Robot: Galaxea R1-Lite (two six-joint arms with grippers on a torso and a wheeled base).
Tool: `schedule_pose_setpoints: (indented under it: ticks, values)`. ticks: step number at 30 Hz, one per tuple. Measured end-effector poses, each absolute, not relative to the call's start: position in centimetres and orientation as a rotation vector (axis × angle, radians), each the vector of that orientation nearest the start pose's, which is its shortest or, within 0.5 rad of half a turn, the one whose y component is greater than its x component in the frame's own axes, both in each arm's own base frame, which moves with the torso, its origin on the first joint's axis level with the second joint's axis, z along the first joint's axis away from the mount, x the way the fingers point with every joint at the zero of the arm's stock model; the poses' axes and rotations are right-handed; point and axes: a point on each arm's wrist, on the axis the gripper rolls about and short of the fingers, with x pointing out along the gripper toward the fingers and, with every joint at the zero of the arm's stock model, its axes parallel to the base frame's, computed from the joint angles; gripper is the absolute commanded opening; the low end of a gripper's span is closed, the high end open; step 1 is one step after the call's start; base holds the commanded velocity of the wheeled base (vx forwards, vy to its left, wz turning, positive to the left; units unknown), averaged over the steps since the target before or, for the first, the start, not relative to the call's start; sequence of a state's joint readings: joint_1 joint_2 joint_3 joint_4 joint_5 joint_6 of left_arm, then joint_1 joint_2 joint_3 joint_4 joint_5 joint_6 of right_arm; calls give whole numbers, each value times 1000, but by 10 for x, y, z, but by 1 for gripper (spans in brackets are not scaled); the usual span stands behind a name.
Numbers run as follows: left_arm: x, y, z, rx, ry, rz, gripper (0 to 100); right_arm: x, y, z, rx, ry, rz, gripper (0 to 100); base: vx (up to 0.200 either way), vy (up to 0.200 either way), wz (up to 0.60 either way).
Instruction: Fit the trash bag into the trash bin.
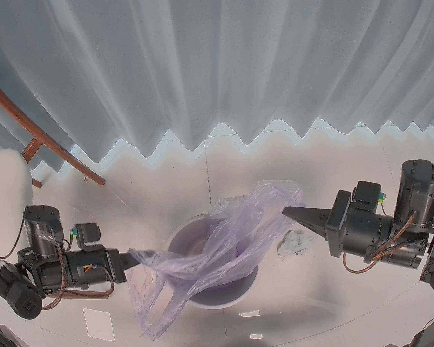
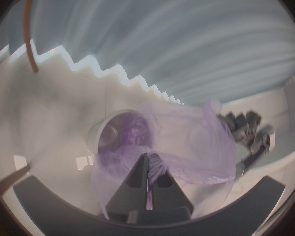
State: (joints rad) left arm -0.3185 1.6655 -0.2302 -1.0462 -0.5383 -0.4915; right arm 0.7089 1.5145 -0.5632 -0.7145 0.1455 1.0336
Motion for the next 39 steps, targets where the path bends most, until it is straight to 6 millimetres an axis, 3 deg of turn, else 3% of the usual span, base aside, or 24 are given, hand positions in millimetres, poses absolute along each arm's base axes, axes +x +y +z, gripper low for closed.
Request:
schedule_pose_setpoints:
  ticks: [7, 12, 26, 33, 39]
  values:
    - [215, -98, 120, -615, 520, -624, 0, 198, 126, 184, 896, 669, 652, 0, 0, 0, 0]
    - [216, -114, 119, -603, 523, -628, 0, 212, 116, 174, 855, 668, 593, 0, 0, 0, 0]
    - [215, -149, 96, -606, 603, -696, 0, 244, 119, 143, 854, 690, 537, 0, 0, 0, 0]
    - [231, -157, 87, -645, 451, -689, 0, 252, 122, 133, 854, 694, 535, 0, 0, 0, 0]
    - [248, -154, 64, -655, 425, -616, 0, 266, 133, 122, 853, 674, 560, 0, 0, 0, 0]
